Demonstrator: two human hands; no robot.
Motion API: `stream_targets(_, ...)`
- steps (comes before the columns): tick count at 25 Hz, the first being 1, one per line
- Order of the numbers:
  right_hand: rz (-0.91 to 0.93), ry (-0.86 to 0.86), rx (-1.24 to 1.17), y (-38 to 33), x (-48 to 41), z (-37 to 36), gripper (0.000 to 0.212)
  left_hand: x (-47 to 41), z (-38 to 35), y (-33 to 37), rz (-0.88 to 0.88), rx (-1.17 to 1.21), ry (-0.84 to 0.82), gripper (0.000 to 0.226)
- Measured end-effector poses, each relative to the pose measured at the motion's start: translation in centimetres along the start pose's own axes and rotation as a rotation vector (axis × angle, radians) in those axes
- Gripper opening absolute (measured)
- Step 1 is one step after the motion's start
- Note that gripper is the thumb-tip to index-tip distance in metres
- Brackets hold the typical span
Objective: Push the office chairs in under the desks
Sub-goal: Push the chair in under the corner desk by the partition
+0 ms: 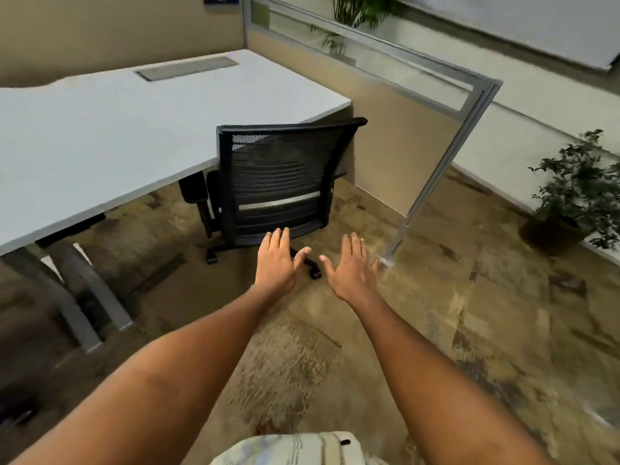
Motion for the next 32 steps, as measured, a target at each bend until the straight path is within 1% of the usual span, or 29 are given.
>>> stream_targets(7,0.173,0.169,0.014,-1.5,-15.8,6.0,0.077,-11.1,6.0,2.7,0.04,0.05,0.238,0.072)
stream_targets(10,0.258,0.196,0.021,-1.8,-22.1,8.0,0.079,-15.8,8.0,4.1,0.064,0.015,0.316,0.073)
stream_targets(13,0.36,0.207,0.028,-1.9,-26.8,9.0,0.081,-19.5,9.1,5.4,0.129,-0.011,0.386,0.073)
stream_targets(16,0.442,0.185,0.046,-0.9,-30.3,9.8,0.083,-22.4,9.3,7.1,0.169,-0.034,0.421,0.074)
stream_targets(19,0.517,0.189,0.083,0.7,-33.4,10.5,0.088,-25.7,10.0,7.7,0.225,-0.079,0.414,0.077)
stream_targets(21,0.535,0.159,0.103,2.2,-35.1,10.4,0.092,-27.3,10.0,7.6,0.255,-0.15,0.385,0.085)
stream_targets(23,0.543,0.115,0.115,3.6,-36.5,9.9,0.094,-28.3,9.5,7.1,0.279,-0.213,0.319,0.094)
stream_targets(25,0.556,0.061,0.102,4.6,-37.7,9.5,0.091,-28.9,8.8,6.5,0.3,-0.313,0.264,0.102)
stream_targets(27,0.586,0.047,0.114,4.7,-38.2,9.1,0.083,-28.8,8.6,6.4,0.313,-0.368,0.307,0.102)
stream_targets(29,0.594,0.027,0.153,4.0,-38.2,8.3,0.076,-28.2,8.2,6.5,0.341,-0.369,0.367,0.095)
stream_targets(32,0.539,0.016,0.187,2.7,-37.9,7.7,0.066,-26.9,7.5,6.7,0.31,-0.377,0.431,0.084)
Point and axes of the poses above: each hand's wrist, its own x-axis away from the middle knuckle, its own z-axis out of the back of the hand, y = z × x, the point moved 7 cm from there along -x, towards the middle knuckle, and after that the axes turned 14 degrees about z, right-handed, at the moved point
